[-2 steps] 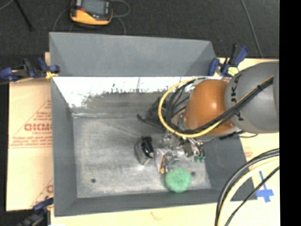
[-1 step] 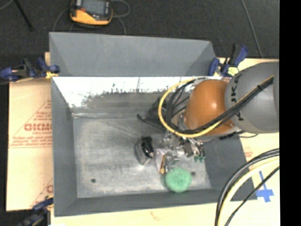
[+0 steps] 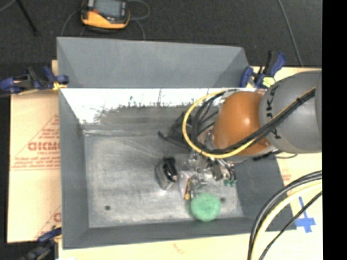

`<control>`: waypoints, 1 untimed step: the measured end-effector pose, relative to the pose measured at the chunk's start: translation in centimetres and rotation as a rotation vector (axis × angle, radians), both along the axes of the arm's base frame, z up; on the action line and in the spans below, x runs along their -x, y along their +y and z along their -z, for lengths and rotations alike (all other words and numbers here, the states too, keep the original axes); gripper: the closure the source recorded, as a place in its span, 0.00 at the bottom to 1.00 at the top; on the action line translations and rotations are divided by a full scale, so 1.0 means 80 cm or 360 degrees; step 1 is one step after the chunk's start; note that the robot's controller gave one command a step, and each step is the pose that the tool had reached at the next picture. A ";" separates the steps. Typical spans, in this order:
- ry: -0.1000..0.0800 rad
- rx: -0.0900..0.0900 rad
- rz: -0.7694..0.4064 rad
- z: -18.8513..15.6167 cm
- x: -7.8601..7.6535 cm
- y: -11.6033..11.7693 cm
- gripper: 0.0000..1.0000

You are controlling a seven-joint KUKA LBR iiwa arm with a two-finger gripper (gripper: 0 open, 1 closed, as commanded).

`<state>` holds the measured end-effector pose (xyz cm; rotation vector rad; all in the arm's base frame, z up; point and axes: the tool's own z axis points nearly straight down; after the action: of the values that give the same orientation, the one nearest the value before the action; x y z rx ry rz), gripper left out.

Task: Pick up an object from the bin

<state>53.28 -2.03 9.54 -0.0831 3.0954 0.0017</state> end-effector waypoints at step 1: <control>0.0000 0.0000 0.0000 0.000 0.000 0.000 1.00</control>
Offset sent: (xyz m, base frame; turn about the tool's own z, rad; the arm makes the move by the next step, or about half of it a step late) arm -0.0156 0.0537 -0.0254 -0.1743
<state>53.28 -2.03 9.54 -0.0831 3.0954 0.0017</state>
